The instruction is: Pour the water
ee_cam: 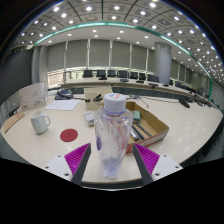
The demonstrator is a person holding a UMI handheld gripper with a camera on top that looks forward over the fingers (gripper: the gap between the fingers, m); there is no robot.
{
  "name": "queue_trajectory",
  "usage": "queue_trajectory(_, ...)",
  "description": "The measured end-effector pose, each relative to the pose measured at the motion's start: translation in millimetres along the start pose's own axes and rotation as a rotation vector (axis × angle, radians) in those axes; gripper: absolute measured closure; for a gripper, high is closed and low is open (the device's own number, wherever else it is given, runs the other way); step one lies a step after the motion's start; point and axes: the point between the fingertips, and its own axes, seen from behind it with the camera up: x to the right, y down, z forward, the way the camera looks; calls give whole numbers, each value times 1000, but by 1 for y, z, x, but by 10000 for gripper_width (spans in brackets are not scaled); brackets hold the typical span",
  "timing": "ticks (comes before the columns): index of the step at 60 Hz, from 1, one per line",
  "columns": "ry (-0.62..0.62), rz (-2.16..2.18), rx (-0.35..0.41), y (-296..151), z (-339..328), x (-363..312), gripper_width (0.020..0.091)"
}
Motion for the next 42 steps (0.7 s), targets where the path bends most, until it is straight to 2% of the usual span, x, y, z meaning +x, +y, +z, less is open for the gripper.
queue_trajectory(2, -7, 2, 3, 0, 7, 0, 275)
queue_trajectory(5, -21, 9, 19, -2, 15, -2, 367)
queue_trajectory(10, -22, 11, 41, -3, 24, -2, 596)
queue_trajectory(15, -13, 12, 65, -6, 25, -3, 621)
queue_trajectory(21, 17, 16, 73, -7, 25, 0, 704)
queue_trajectory(28, 46, -17, 67, -10, 23, -4, 726)
queue_trajectory(30, 56, -37, 68, -13, 22, -5, 757)
queue_trajectory(42, 136, -146, 100, -69, 16, -18, 756)
